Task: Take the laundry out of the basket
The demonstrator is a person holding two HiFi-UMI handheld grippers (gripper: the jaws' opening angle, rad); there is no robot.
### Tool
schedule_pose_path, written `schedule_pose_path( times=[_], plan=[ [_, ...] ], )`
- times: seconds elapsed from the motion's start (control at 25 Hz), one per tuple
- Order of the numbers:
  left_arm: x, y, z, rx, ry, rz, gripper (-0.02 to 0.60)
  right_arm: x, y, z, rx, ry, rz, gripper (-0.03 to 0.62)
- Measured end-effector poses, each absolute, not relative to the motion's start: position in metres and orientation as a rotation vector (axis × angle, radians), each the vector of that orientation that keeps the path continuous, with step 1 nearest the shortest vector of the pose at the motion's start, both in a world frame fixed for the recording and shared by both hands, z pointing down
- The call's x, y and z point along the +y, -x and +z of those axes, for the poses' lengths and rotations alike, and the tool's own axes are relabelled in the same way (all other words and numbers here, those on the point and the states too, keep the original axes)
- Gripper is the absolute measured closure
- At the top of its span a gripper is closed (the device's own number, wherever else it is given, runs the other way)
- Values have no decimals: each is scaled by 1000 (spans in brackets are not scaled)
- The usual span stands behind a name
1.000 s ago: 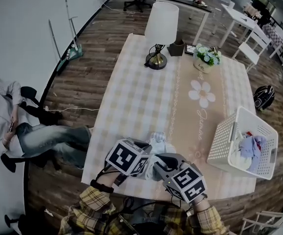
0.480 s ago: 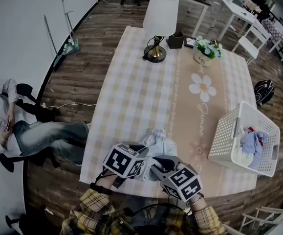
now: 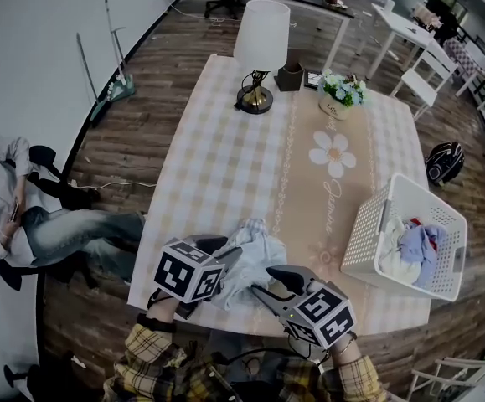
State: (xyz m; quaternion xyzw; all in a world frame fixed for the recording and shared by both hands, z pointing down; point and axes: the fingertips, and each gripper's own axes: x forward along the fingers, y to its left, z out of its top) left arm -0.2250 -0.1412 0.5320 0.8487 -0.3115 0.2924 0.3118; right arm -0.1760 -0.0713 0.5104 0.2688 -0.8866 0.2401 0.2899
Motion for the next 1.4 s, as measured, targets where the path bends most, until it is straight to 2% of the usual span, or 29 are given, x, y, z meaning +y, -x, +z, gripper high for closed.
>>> schedule_pose_path(
  times=[0.12, 0.2, 0.52, 0.6, 0.68, 0.76, 0.84, 1.0, 1.4],
  plan=[
    [-140, 212, 506, -846, -2288, 733, 390, -71, 159, 486, -2432, -757, 647, 379],
    [-137, 198, 485, -856, -2331, 693, 360, -70, 147, 468, -2484, -790, 653, 379],
    [-105, 102, 381, -833, -2545, 375, 363, -56, 63, 389, -2639, -987, 597, 387],
    [-93, 73, 356, -822, -2601, 295, 389, -49, 36, 365, -2676, -1042, 549, 400],
    [-79, 45, 335, -821, -2654, 241, 429, -41, 10, 341, -2714, -1097, 485, 455],
    [-66, 16, 318, -811, -2712, 206, 472, -34, -18, 320, -2739, -1162, 404, 483],
    [-52, -11, 303, -781, -2765, 172, 481, -26, -43, 302, -2747, -1232, 323, 510],
    [-26, -51, 278, -710, -2843, 110, 554, -9, -80, 276, -2759, -1321, 245, 592],
    [3, -75, 257, -608, -2894, 8, 558, 12, -111, 259, -2752, -1458, 254, 599]
  ],
)
